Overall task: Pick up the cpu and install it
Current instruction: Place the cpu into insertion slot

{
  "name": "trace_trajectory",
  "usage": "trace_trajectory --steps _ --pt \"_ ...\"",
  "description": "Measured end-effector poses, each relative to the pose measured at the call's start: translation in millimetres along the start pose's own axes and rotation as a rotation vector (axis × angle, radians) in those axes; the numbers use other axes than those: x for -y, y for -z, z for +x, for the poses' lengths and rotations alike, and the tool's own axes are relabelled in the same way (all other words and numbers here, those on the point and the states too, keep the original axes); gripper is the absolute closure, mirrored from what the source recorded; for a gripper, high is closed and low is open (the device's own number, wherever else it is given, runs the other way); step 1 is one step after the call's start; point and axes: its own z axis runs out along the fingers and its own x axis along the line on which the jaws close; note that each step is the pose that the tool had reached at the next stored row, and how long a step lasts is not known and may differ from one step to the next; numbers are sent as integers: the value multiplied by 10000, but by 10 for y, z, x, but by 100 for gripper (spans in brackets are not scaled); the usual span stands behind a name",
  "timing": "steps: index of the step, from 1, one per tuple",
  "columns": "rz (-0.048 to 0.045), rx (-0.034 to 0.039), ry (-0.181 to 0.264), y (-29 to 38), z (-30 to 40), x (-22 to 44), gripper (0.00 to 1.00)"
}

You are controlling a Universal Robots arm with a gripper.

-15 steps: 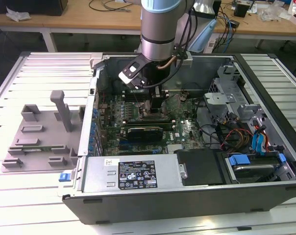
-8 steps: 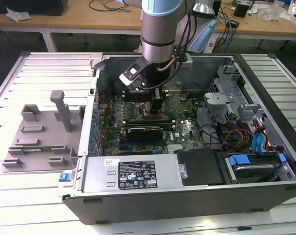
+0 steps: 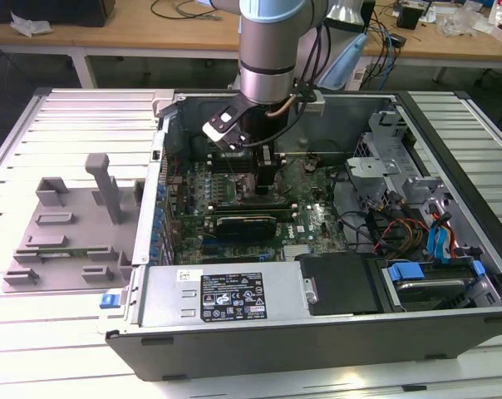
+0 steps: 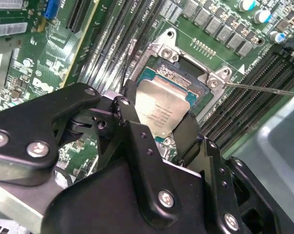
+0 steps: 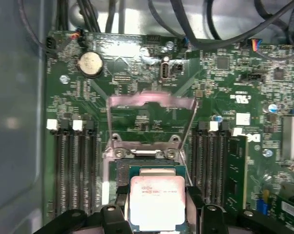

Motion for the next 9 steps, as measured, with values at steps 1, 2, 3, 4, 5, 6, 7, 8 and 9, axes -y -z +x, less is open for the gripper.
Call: trace_trajectory --steps 1,2,3,4,5,6,7,8,9 --pt "0 -3 1 -4 0 0 45" --pt "-5 -119 -1 -11 1 0 45" --pt "-7 -229 -3 -13 1 0 45" --pt "-9 -332 -4 -14 1 0 45" --pt "-12 -390 -6 -19 2 0 45" --pt "-11 -389 -6 -31 2 1 45" --pt "-11 -389 -6 -42 3 1 45" --pt "-11 -389 -5 -49 4 1 45" --pt "-10 -388 -5 -63 5 1 45"
